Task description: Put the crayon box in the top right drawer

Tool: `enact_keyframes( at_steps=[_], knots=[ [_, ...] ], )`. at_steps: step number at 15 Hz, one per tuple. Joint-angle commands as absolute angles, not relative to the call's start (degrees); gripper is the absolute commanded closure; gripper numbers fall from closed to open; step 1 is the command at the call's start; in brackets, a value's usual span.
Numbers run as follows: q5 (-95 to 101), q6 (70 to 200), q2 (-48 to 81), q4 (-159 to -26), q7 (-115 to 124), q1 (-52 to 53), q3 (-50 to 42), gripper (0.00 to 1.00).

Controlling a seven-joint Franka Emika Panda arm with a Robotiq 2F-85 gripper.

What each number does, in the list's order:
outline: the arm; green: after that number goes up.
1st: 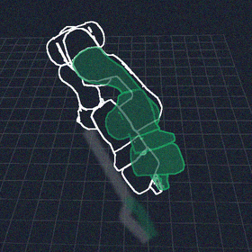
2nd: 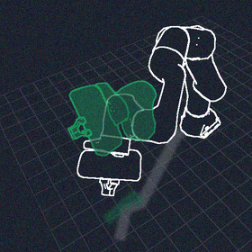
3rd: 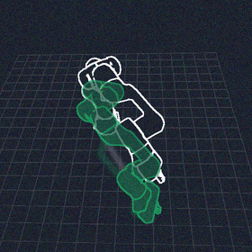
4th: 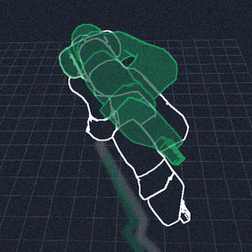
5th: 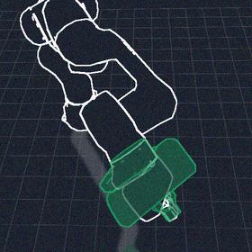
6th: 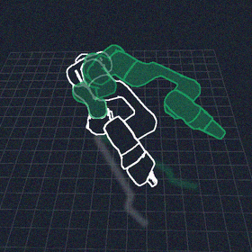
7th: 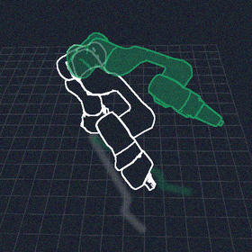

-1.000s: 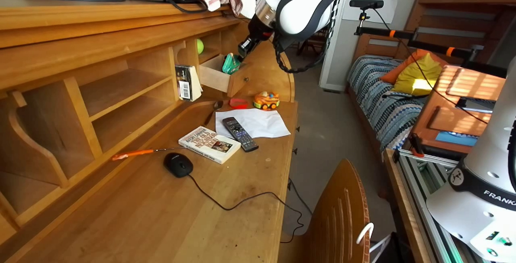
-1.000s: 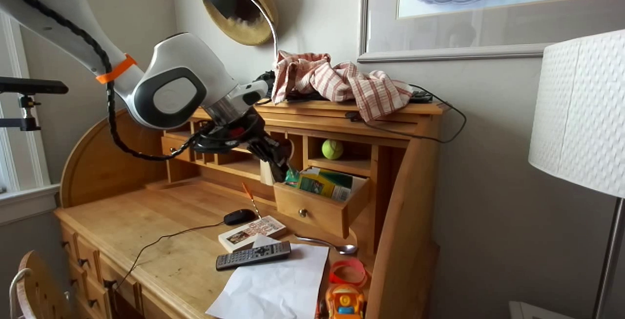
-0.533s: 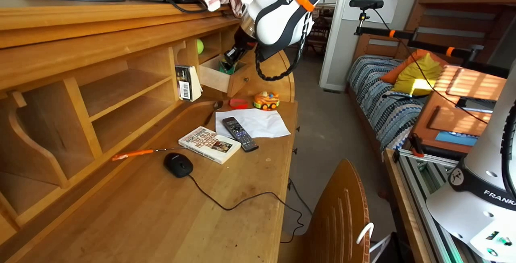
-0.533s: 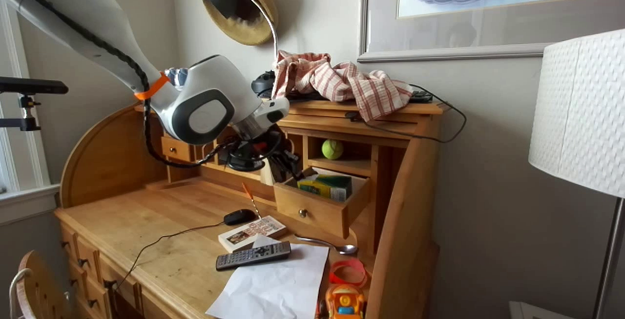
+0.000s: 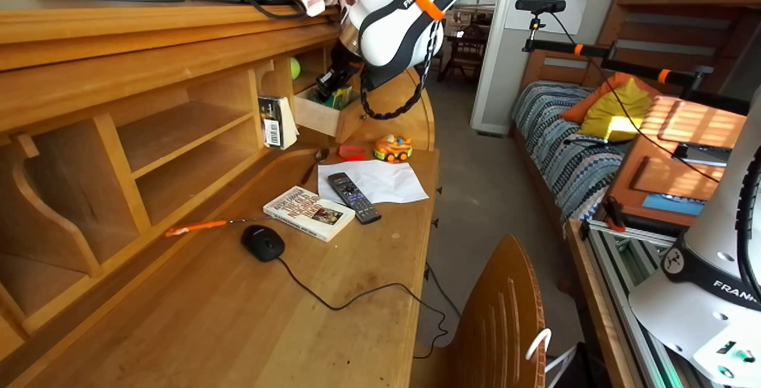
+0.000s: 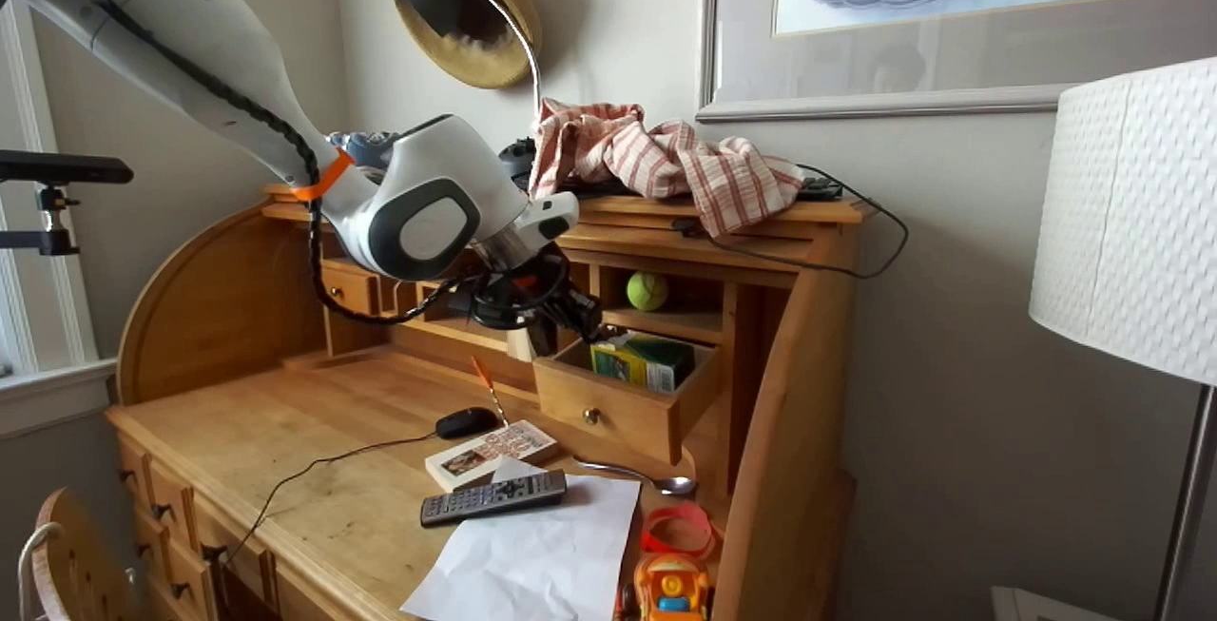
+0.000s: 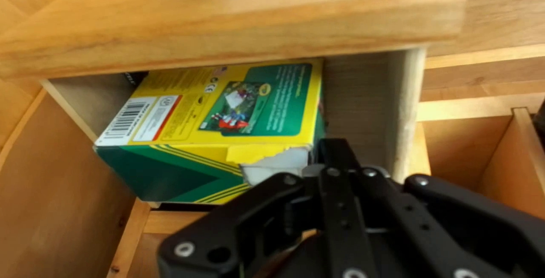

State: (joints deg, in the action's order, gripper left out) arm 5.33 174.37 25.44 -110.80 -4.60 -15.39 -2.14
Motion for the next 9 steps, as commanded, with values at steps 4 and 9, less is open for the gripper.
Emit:
enact_keyframes(
  at_steps=[4,9],
  knots=[
    [4.01,172.52,18.99,-117.03,-11.64,-22.69,5.12,1.0],
    [0.73,171.09,13.23,-123.05,-16.95,-29.96,12.36,1.0]
  ],
)
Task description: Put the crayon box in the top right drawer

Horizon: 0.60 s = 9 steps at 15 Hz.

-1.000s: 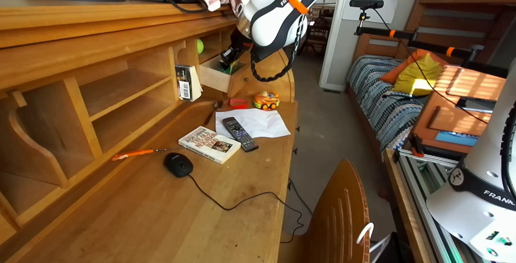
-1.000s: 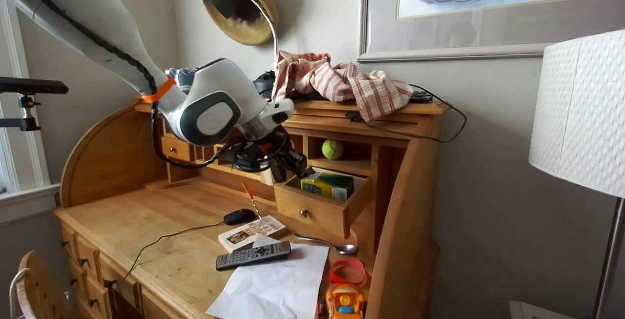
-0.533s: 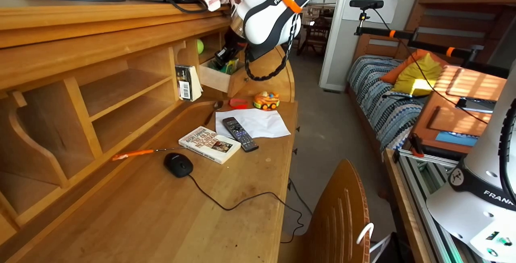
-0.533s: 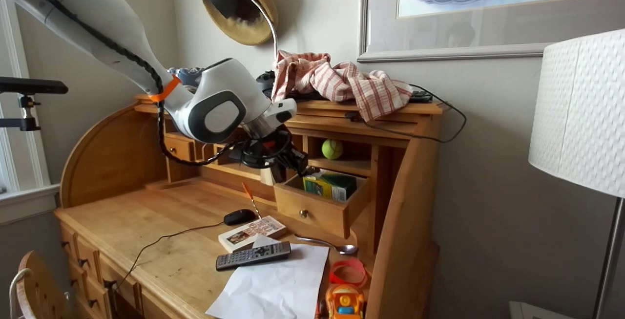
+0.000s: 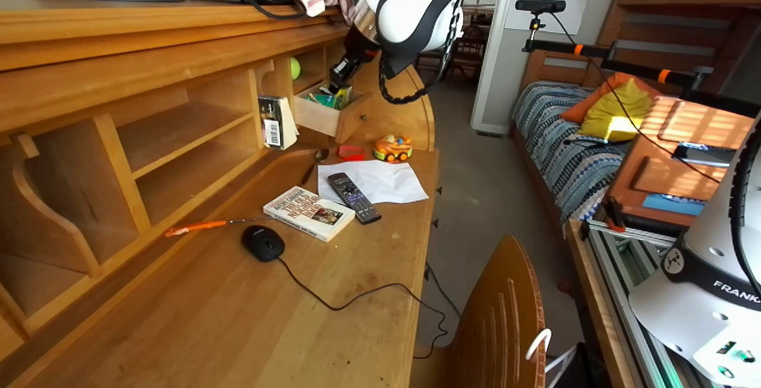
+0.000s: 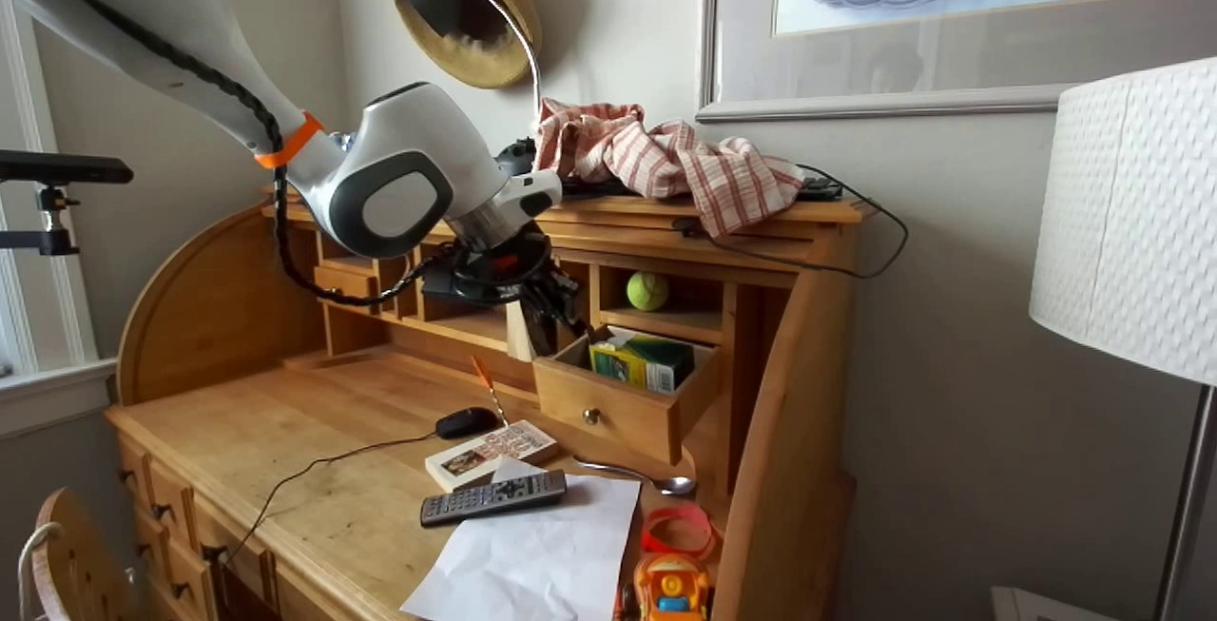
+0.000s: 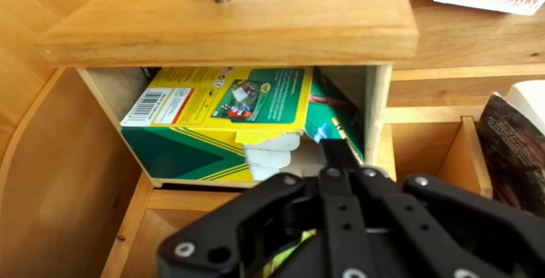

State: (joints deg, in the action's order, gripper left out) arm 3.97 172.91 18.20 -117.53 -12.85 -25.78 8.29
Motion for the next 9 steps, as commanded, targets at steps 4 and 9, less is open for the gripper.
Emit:
enact_keyframes(
  at_steps=[4,9],
  knots=[
    [-0.89,170.86,7.97,-128.57,-20.34,-33.66,14.96,1.0],
    [0.54,169.46,2.55,-133.95,-21.69,-35.34,13.58,1.0]
  ],
)
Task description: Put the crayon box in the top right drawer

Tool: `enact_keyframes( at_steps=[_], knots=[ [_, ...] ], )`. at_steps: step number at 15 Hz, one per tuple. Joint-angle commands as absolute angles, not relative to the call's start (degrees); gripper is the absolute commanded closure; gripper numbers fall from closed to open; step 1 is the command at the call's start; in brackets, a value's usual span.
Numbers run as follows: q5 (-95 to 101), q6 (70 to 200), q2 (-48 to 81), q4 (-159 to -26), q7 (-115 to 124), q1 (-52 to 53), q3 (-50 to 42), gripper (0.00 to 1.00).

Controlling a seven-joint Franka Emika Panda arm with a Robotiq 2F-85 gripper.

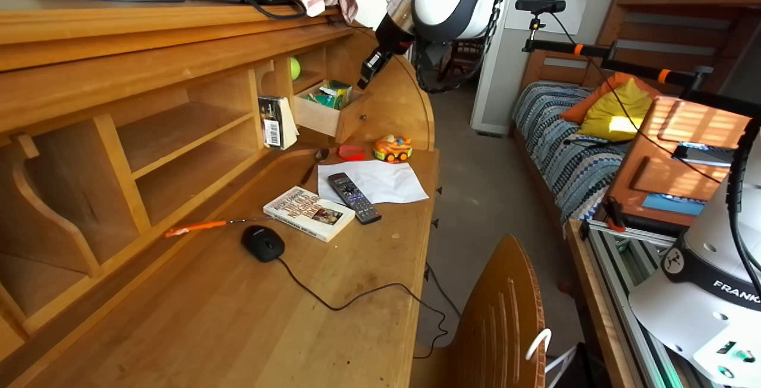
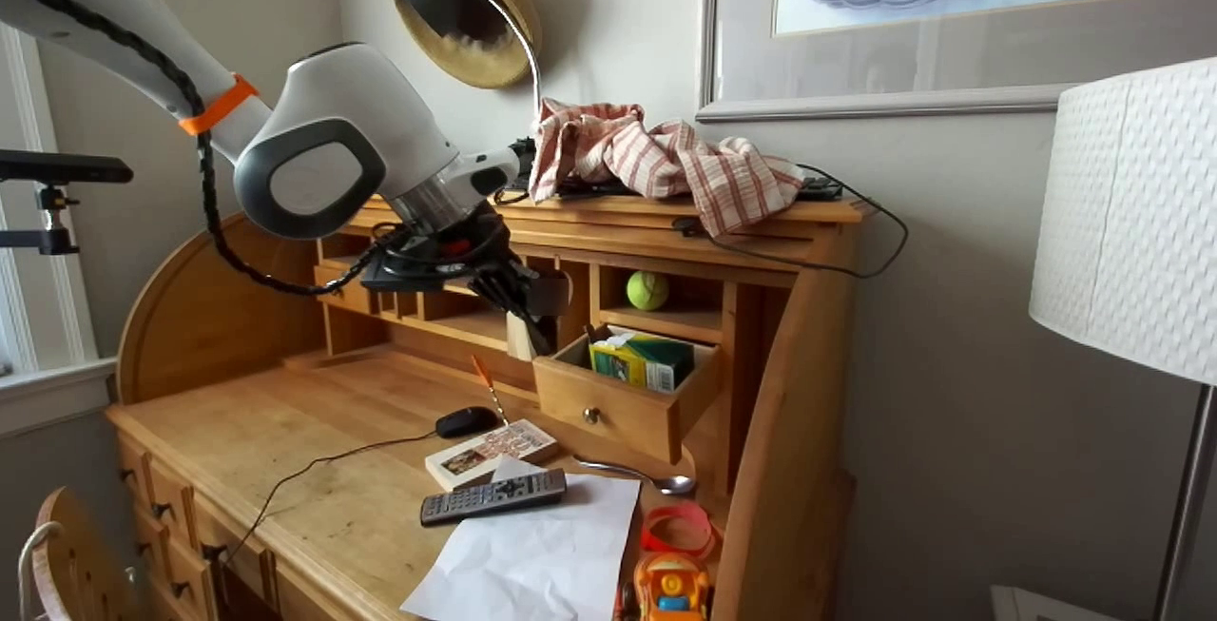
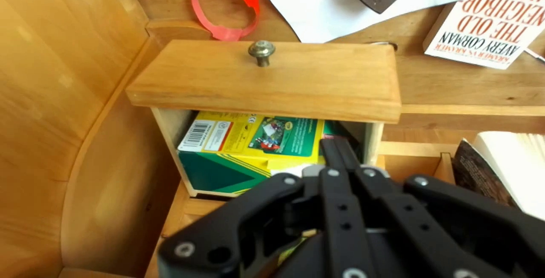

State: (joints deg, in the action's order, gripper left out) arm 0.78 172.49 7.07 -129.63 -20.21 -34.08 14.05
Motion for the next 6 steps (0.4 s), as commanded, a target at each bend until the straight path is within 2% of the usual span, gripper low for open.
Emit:
enact_keyframes(
  at_steps=[1,2,3,4,6],
  knots=[
    [1.59,169.04,2.01,-134.84,-21.32,-35.51,12.77,1.0],
    [5.36,169.65,1.37,-135.78,-18.78,-35.26,10.96,0.74],
    [5.81,171.43,1.26,-136.16,-17.93,-28.25,2.83,0.73],
    [3.26,170.93,3.54,-133.58,-20.06,-33.7,10.13,0.91],
    [4.52,170.94,2.67,-134.44,-19.72,-30.19,4.55,0.75]
  ],
)
